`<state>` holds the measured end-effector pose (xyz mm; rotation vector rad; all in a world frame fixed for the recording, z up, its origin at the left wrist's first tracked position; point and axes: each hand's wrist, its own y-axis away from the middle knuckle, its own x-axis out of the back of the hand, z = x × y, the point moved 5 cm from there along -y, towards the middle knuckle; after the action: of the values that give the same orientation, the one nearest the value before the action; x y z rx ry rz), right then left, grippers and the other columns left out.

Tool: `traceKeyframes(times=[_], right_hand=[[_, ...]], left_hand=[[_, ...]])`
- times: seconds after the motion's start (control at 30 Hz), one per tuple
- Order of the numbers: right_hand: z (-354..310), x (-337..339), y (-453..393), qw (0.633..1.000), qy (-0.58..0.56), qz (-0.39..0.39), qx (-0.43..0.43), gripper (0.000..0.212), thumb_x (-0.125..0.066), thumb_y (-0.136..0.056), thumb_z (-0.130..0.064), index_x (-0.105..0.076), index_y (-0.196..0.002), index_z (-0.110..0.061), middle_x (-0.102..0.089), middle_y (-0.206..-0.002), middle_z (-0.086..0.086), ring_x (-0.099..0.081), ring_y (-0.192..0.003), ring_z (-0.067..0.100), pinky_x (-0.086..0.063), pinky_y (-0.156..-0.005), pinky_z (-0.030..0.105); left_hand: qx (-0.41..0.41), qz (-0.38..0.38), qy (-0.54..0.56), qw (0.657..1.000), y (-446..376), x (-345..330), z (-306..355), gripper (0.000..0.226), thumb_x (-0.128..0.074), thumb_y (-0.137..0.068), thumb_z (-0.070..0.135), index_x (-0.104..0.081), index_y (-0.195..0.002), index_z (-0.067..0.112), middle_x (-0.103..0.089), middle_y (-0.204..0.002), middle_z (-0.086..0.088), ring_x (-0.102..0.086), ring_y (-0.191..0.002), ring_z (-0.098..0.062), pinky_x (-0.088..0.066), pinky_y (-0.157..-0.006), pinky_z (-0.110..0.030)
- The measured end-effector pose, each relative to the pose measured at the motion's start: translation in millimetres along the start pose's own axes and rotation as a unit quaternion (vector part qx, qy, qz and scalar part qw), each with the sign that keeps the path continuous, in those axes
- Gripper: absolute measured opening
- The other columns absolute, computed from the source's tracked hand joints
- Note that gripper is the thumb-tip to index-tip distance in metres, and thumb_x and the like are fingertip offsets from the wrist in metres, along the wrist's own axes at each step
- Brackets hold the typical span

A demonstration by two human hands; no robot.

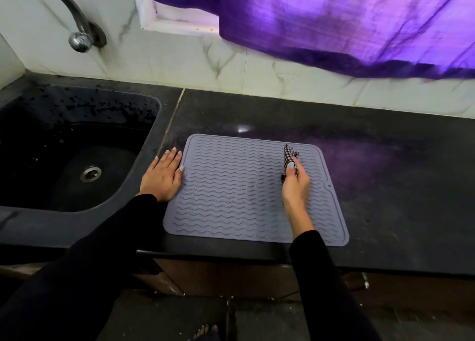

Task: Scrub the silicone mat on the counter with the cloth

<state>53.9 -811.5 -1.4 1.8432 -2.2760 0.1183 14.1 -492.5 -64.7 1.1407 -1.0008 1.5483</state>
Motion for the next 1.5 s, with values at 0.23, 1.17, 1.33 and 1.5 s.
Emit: traceKeyframes(times=[0.23,1.17,1.33,1.5], right_hand=[[31,-40,19,0.829,0.504,-0.127,0.205,0.061,-0.023,-0.098,-0.042,-0.008,-0.148,-0.01,-0.002,-0.157,0.01,0.003,-0.146,0.023,0.003,-0.119,0.037],[42,-24,16,0.829,0.523,-0.096,0.174,0.068,-0.019,-0.097,-0.049,-0.004,-0.148,-0.008,-0.001,-0.157,0.012,0.002,-0.146,0.023,0.003,-0.118,0.036],[40,-21,6,0.829,0.513,-0.111,0.194,0.059,-0.025,-0.099,-0.039,-0.011,-0.149,-0.012,-0.007,-0.158,0.006,-0.004,-0.146,0.017,-0.001,-0.119,0.031],[26,-4,0,0.947,0.294,-0.089,0.094,0.041,-0.038,-0.099,-0.03,-0.04,-0.14,-0.025,-0.037,-0.148,-0.006,-0.035,-0.135,0.015,-0.028,-0.109,0.033]], left_hand=[[0.0,0.004,0.004,1.0,0,-1,-1,0.075,-0.004,-0.083,0.051,-0.023,-0.146,0.016,-0.016,-0.156,-0.001,-0.011,-0.144,-0.014,-0.004,-0.117,-0.035],[-0.006,0.018,0.011,1.0,2,1,0,0.084,0.002,-0.078,0.058,-0.023,-0.146,0.016,-0.017,-0.155,-0.001,-0.012,-0.144,-0.014,-0.003,-0.117,-0.034],[-0.006,0.02,0.012,1.0,0,0,-1,0.083,0.001,-0.079,0.058,-0.024,-0.146,0.016,-0.018,-0.155,0.0,-0.012,-0.144,-0.013,-0.004,-0.117,-0.035],[-0.008,0.014,0.021,1.0,1,2,0,0.077,-0.005,-0.082,0.054,-0.026,-0.146,0.016,-0.019,-0.155,-0.001,-0.012,-0.144,-0.014,-0.004,-0.117,-0.035]])
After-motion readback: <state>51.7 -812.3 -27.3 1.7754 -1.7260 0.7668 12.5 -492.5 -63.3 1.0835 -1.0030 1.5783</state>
